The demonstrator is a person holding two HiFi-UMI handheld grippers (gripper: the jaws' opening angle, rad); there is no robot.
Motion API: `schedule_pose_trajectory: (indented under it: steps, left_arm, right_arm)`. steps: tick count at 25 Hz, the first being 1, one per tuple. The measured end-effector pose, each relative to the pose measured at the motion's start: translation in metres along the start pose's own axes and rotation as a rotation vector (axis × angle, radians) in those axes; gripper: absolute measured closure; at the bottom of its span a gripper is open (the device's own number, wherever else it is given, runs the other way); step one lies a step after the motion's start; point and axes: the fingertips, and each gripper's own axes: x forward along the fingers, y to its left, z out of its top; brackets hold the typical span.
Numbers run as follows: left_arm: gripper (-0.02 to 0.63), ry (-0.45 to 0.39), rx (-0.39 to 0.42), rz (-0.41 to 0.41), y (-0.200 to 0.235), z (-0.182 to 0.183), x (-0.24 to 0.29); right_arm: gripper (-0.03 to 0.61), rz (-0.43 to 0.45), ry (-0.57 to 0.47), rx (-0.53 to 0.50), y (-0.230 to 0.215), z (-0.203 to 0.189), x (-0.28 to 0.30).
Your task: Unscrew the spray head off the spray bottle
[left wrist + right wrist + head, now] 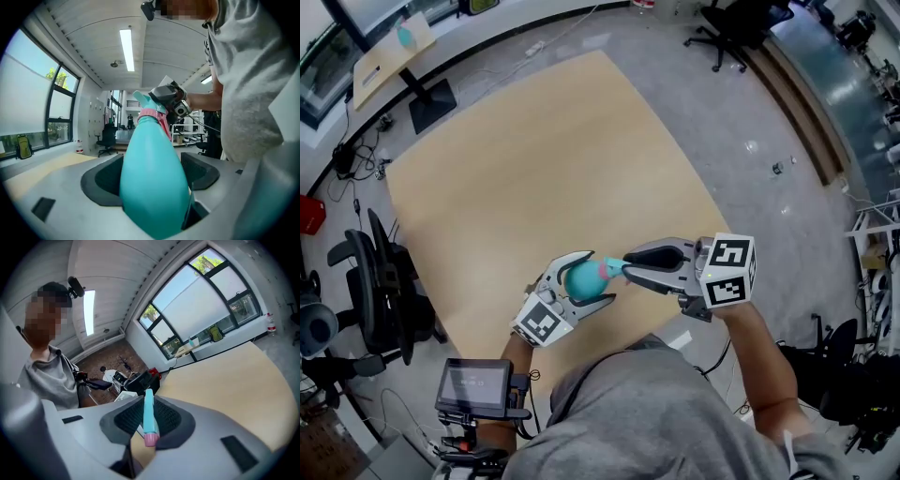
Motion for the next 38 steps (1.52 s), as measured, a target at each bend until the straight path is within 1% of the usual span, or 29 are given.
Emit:
schedule_pose_trajectory:
  steps: [2,4,6,10,13,17,19,24,26,29,31,33,36,38]
  left_arm:
    - [0.230,0.024,0.017,-0.008,-0.003,-0.006,0.003]
    - [0.230,0.049,0.025,-0.007,-0.005,-0.017,0.004]
    - [0.230,0.053,0.033,0.003,-0.003,-0.022,0.006]
    - [0.230,0.053,0.019,0.047,0.007,-0.031,0.010]
    - [0.230,0.058,0.011,0.058,0.005,-0.037,0.010]
    - [0.230,0.099,-0.006,0.105,0.011,-0.062,0.010]
    - [0.230,0.103,-0.022,0.132,0.021,-0.069,0.010]
    - [0.230,0.119,-0.096,0.207,0.040,-0.096,0.003]
    - [0.230,0.133,-0.114,0.236,0.044,-0.108,0.003]
    - [0.230,0.163,-0.110,0.294,0.050,-0.126,0.001]
    - [0.230,0.181,-0.118,0.337,0.055,-0.138,-0.001]
    - [0.230,0.201,-0.145,0.369,0.059,-0.152,-0.003]
    - [0.232,0.228,-0.175,0.385,0.059,-0.169,-0.003]
    - [0.241,0.235,-0.192,0.387,0.056,-0.179,-0.005]
  right_arm:
    - [0.514,-0.013,0.028,-0.003,-0.002,-0.001,-0.003]
    - [0.514,-0.014,0.024,0.010,-0.002,-0.001,-0.004]
    - [0.515,-0.015,0.010,0.028,-0.003,0.000,-0.005]
    - [0.515,-0.038,-0.002,0.062,-0.012,-0.005,-0.007]
    - [0.515,-0.044,-0.022,0.089,-0.014,-0.007,-0.008]
    - [0.515,-0.072,-0.046,0.118,-0.027,-0.007,-0.012]
    - [0.514,-0.091,-0.064,0.139,-0.038,-0.004,-0.016]
    - [0.515,-0.124,-0.126,0.212,-0.064,-0.010,-0.017]
    - [0.515,-0.135,-0.151,0.250,-0.076,-0.017,-0.017]
    - [0.515,-0.164,-0.176,0.314,-0.097,-0.032,-0.014]
    - [0.515,-0.195,-0.190,0.352,-0.113,-0.044,-0.012]
    - [0.515,-0.234,-0.212,0.406,-0.134,-0.060,-0.011]
    - [0.515,-0.279,-0.261,0.499,-0.164,-0.086,-0.010]
    - [0.515,-0.306,-0.262,0.529,-0.178,-0.108,-0.004]
